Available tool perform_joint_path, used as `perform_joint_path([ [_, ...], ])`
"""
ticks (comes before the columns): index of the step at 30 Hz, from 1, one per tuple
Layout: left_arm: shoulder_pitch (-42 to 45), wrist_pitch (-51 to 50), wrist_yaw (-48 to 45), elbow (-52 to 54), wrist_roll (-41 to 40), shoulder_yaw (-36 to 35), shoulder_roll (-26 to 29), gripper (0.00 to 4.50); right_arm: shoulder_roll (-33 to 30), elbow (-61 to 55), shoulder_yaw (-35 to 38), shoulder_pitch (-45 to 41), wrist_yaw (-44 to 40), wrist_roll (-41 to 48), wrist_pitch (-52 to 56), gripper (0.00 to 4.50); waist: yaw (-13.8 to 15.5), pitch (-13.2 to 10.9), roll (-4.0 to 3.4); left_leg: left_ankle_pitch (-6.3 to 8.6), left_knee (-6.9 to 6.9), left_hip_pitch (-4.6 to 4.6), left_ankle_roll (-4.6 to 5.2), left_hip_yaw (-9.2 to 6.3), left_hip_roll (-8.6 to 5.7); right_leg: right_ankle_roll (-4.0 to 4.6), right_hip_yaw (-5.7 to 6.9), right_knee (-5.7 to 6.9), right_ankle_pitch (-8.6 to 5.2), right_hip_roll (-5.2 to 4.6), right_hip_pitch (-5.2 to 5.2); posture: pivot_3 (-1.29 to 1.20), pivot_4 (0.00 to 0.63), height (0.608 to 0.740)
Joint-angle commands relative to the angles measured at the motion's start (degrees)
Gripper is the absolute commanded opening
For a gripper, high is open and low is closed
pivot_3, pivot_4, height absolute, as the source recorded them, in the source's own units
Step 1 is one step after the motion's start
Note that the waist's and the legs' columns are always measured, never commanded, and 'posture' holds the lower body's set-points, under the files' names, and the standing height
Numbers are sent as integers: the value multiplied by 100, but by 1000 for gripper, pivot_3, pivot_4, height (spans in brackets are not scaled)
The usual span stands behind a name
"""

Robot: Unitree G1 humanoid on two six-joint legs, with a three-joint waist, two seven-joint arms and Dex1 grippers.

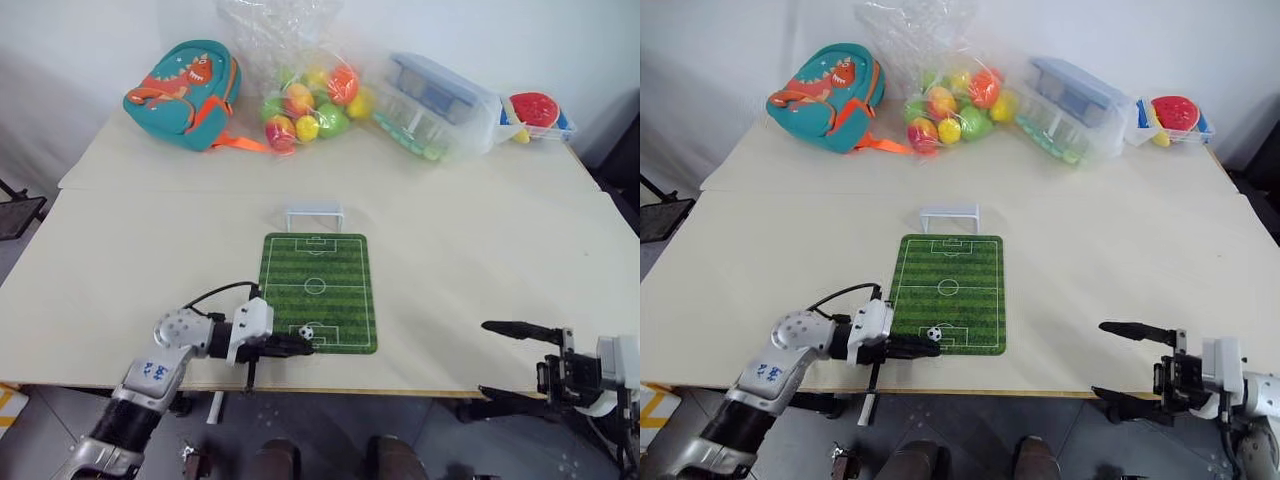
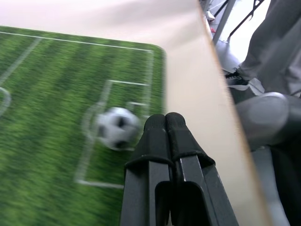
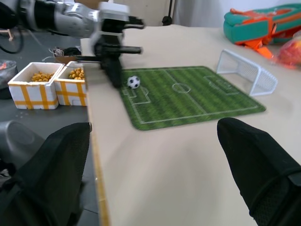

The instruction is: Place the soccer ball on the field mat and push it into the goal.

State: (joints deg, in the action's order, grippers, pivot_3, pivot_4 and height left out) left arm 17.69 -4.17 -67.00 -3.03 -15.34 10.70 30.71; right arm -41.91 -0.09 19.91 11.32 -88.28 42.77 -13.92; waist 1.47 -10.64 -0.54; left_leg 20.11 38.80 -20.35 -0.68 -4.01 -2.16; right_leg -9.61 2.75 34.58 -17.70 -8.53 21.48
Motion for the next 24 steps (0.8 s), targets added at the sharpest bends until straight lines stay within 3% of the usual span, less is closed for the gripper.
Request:
perform_joint_path([
  [1,442,375,330,-491,176,-85,-278,7,161,-258,190,119,29,-59,-221,4500,0,-1,1,0,6,-2,0,2,0,-1,0,1,0,0,0,0,150,740],
  [5,1026,1031,1158,-1339,512,-391,-625,7,573,-153,267,-75,812,-547,-649,4500,-19,-2,4,0,17,-1,-1,4,0,-2,0,1,1,1,0,0,150,740],
  [8,981,992,1051,-1289,264,-607,-513,7,771,-126,227,-235,1260,-798,-745,4500,-51,-1,3,0,17,2,-1,5,1,-4,-7,14,2,1,5,0,150,740],
  [15,-311,680,166,-26,-886,-1615,490,7,986,-212,23,-653,2087,-1146,-653,4500,-140,-2,3,0,5,-1,-2,-11,7,-3,-9,23,1,2,12,0,150,740],
  [20,-1279,518,579,159,-1076,-2939,1173,7,905,-118,-18,-815,2159,-1173,-671,4500,-145,-4,-1,1,7,2,-2,-14,7,-2,-11,4,1,-2,8,0,150,740],
  [24,-1913,206,1106,211,-1138,-3670,1232,7,830,44,-3,-992,2163,-1120,-638,4500,-152,-5,-2,3,-5,5,-2,-13,8,-1,-13,4,0,-2,9,0,150,740],
])
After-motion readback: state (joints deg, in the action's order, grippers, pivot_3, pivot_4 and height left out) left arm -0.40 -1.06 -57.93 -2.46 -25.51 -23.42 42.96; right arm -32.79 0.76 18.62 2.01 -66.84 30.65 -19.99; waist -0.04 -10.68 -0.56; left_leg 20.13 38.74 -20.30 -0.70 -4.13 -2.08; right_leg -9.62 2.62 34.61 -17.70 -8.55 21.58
